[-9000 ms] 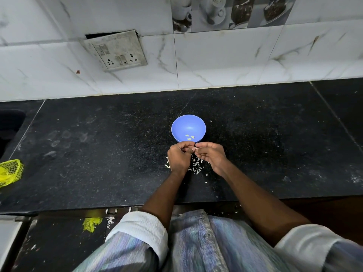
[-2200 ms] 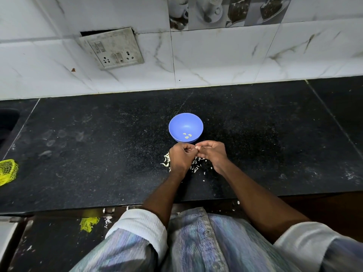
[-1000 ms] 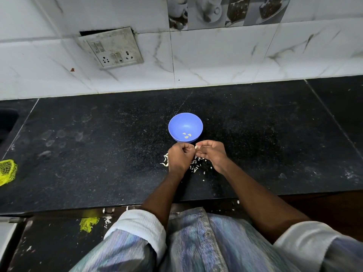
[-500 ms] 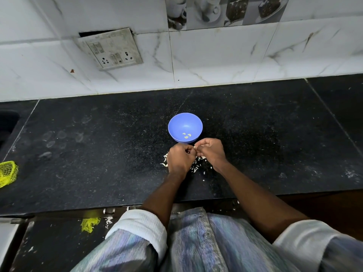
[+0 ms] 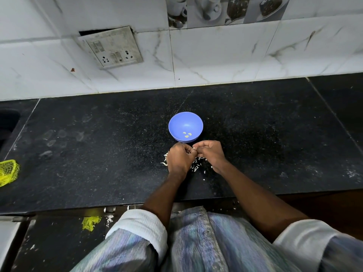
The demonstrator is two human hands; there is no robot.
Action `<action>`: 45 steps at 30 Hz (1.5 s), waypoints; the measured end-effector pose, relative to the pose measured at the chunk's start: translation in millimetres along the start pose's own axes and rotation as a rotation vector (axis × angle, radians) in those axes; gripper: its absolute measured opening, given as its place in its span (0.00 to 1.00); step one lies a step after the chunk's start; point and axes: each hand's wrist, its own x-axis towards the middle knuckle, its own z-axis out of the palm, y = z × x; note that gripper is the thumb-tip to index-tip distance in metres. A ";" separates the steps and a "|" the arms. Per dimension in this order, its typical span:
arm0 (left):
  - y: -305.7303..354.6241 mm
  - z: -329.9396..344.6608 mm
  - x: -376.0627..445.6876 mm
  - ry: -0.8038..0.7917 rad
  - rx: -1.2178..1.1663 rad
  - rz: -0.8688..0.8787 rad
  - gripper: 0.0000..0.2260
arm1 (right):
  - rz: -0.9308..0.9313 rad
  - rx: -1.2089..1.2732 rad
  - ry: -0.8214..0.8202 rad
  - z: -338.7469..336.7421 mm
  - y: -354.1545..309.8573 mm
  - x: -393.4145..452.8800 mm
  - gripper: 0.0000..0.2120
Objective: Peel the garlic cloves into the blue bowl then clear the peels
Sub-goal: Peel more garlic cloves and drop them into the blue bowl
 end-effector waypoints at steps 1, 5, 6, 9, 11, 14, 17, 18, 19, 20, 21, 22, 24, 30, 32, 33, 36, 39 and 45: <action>-0.8 -0.5 -0.1 -0.005 -0.039 -0.003 0.05 | 0.009 0.025 -0.011 -0.5 0.3 0.2 0.05; -9.3 2.1 3.4 -0.038 -0.239 -0.020 0.05 | 0.048 0.127 -0.057 -3.4 1.0 1.0 0.05; -11.1 3.8 4.5 -0.046 -0.284 -0.039 0.04 | 0.056 0.132 -0.059 -3.8 0.9 0.9 0.05; -15.4 9.5 8.1 -0.080 -0.394 -0.096 0.04 | 0.072 0.132 -0.064 -4.9 1.4 1.0 0.05; -18.1 12.6 9.7 -0.119 -0.463 -0.127 0.05 | 0.076 0.134 -0.068 -6.0 0.8 1.1 0.06; -20.6 15.1 10.0 -0.176 -0.534 -0.168 0.06 | 0.087 0.129 -0.075 -7.7 1.1 0.8 0.06; -21.2 17.3 8.9 -0.205 -0.576 -0.191 0.07 | 0.096 0.141 -0.088 -9.2 2.7 0.7 0.06; -21.1 17.4 8.7 -0.217 -0.588 -0.194 0.07 | 0.101 0.147 -0.093 -9.4 2.9 0.4 0.06; -20.7 17.5 8.4 -0.229 -0.606 -0.202 0.07 | 0.105 0.149 -0.096 -9.6 2.6 -0.2 0.06; -19.8 17.2 8.0 -0.242 -0.630 -0.219 0.07 | 0.106 0.151 -0.100 -9.8 2.4 -0.6 0.07; -19.5 17.1 8.0 -0.255 -0.660 -0.237 0.08 | 0.105 0.154 -0.104 -9.8 1.7 -1.1 0.07; -18.8 16.6 7.7 -0.269 -0.689 -0.257 0.08 | 0.102 0.157 -0.107 -9.8 1.3 -1.5 0.07; -16.8 14.8 6.9 -0.294 -0.725 -0.274 0.09 | 0.096 0.160 -0.112 -9.7 0.0 -2.2 0.07; -18.3 15.5 7.5 -0.297 -0.691 -0.214 0.10 | 0.101 0.181 -0.109 -11.5 -0.1 -2.5 0.08; -17.7 15.2 7.7 -0.299 -0.692 -0.203 0.10 | 0.099 0.189 -0.106 -11.7 0.6 -2.0 0.07; -16.5 14.5 7.1 -0.300 -0.702 -0.205 0.09 | 0.098 0.190 -0.108 -11.8 0.7 -1.7 0.07; -15.5 13.0 7.2 -0.301 -0.725 -0.238 0.09 | 0.103 0.189 -0.123 -12.0 1.3 -1.0 0.07; -20.0 15.2 9.4 -0.274 -0.685 -0.247 0.10 | 0.105 0.181 -0.130 -14.1 -0.7 -2.6 0.08; -21.3 10.4 8.3 -0.052 -0.257 -0.072 0.12 | 0.107 0.192 -0.126 -17.6 -1.3 -3.7 0.12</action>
